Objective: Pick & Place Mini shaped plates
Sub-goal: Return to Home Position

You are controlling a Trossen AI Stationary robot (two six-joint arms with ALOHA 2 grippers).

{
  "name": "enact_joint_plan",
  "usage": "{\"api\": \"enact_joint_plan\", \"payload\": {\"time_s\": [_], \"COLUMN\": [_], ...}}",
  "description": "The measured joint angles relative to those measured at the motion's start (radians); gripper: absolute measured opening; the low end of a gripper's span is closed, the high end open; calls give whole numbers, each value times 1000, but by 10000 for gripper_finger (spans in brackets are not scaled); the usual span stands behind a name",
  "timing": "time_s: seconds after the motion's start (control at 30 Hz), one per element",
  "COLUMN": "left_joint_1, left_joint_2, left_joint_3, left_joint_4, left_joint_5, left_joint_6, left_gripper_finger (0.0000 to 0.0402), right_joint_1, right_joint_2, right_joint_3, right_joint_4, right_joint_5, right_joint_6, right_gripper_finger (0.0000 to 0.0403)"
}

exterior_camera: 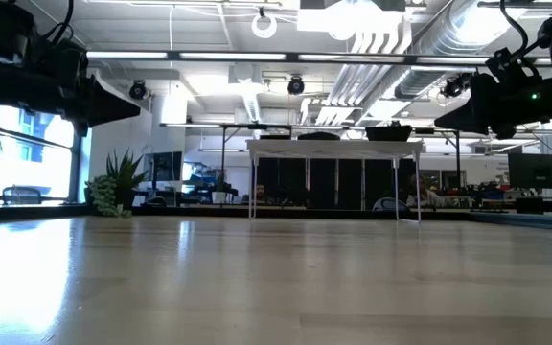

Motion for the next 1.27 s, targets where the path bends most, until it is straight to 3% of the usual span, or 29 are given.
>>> {"api": "enact_joint_plan", "payload": {"time_s": [1.27], "left_joint_1": [0], "left_joint_2": [0], "left_joint_3": [0], "left_joint_4": [0], "left_joint_5": [-3], "left_joint_6": [0], "left_gripper_finger": [12], "right_joint_1": [0], "right_joint_2": [0], "right_joint_3": [0], "right_joint_4": [0], "right_joint_5": [0], "right_joint_6": [0], "right_gripper_finger": [3]}}
